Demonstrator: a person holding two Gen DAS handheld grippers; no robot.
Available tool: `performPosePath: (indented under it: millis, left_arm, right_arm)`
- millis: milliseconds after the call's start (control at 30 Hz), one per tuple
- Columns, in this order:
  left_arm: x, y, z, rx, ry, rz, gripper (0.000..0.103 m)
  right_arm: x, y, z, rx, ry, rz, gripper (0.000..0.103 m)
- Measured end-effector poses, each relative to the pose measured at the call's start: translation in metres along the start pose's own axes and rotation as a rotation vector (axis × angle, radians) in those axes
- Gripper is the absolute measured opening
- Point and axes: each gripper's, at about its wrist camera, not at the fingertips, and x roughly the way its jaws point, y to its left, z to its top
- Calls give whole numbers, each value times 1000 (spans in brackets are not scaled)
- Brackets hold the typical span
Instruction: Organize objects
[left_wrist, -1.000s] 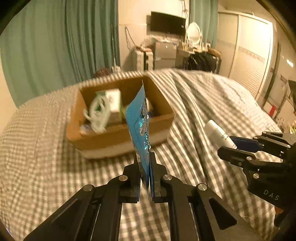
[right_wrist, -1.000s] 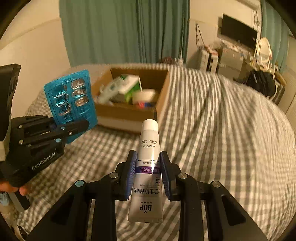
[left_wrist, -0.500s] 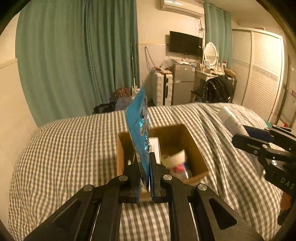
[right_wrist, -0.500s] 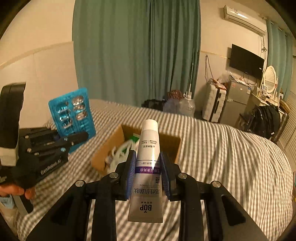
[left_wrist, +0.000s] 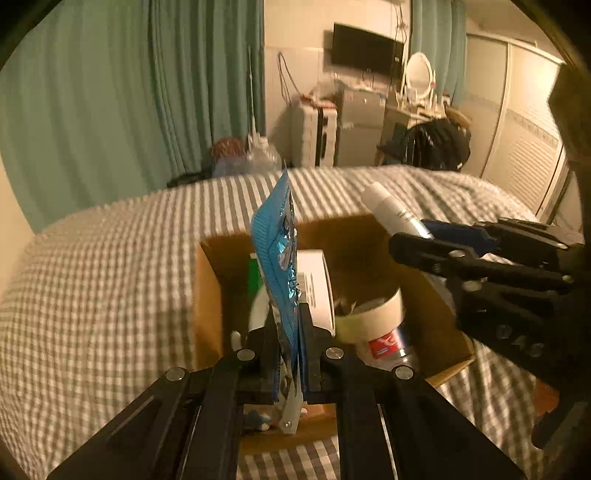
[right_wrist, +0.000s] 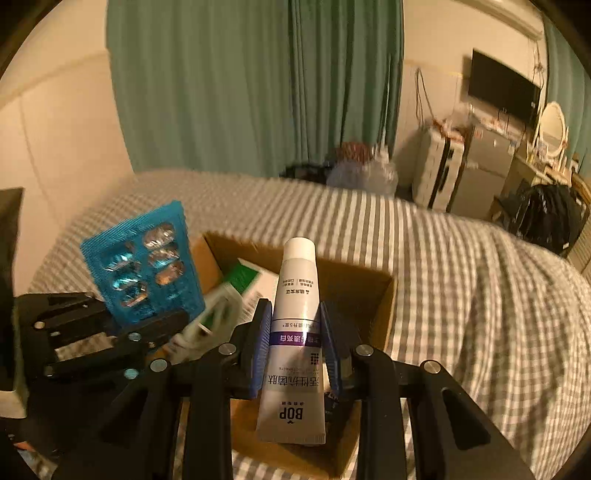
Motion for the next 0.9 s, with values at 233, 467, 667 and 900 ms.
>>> performPosePath:
  millis: [233, 467, 667, 900]
  left_arm:
    - [21, -6, -14, -8, 42, -67, 8]
    - [11, -11, -15, 3, 57, -51, 22]
    - [-33, -8, -12, -19, -3, -3, 71]
    - [-105, -16, 1, -20, -118, 48, 80]
  right_arm:
    - [21, -9, -9, 21, 25, 13, 26]
    - [-10, -15, -14, 58, -37, -17, 62]
    - [-55, -22, -11, 77, -90, -49, 62]
    - [-139, -24, -14, 95, -183, -82, 65]
